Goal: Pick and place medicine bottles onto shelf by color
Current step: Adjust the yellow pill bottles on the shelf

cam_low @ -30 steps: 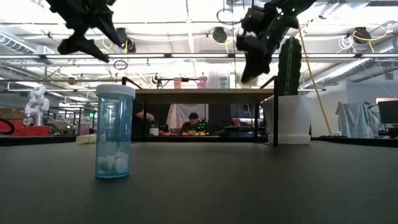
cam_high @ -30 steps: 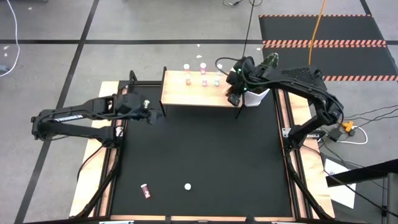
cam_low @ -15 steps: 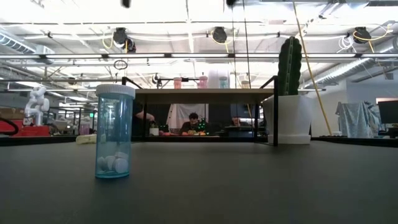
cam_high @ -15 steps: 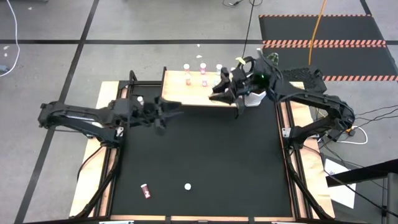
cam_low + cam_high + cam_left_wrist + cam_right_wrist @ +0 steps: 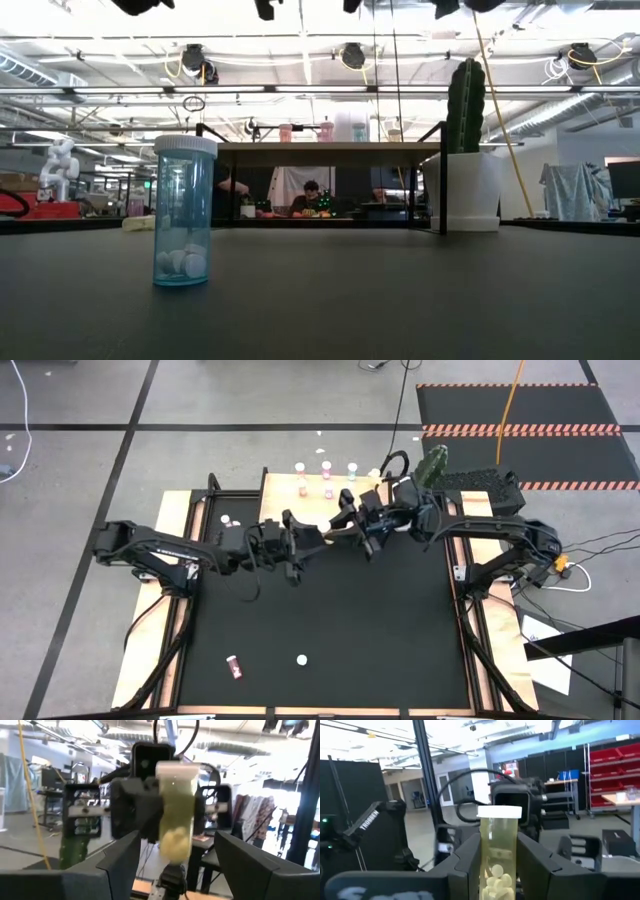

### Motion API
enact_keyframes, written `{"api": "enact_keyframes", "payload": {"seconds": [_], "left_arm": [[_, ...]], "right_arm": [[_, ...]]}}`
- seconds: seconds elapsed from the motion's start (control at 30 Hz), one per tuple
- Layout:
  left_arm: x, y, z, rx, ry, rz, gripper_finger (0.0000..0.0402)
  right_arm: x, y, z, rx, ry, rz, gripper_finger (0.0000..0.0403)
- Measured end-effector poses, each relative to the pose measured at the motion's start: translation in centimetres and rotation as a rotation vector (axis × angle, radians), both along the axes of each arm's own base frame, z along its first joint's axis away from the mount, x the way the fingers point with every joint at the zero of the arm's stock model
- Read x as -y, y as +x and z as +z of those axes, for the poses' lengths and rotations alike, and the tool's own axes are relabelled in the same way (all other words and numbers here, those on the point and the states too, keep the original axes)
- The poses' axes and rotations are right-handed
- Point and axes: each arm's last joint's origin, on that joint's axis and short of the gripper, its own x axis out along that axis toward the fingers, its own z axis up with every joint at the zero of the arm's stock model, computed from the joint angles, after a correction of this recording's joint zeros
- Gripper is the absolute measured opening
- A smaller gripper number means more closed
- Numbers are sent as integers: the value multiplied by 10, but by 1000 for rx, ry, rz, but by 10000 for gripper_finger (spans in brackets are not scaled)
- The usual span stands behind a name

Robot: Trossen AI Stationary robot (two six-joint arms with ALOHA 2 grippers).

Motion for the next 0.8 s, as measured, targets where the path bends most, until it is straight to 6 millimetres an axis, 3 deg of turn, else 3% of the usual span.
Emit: {"api": "enact_keyframes", "payload": {"seconds": [0.23, 0.53, 0.8], "left_arm": [[-5, 2, -3, -11, -56, -54, 255], [-5, 6, -10, -56, -71, -105, 255], [-7, 7, -3, -44, -61, -89, 255]], "right_arm": [[0, 2, -12, -14, -38, -6, 98], [0, 1, -8, 32, -51, -9, 98], [0, 1, -9, 25, -49, -6, 98]]}}
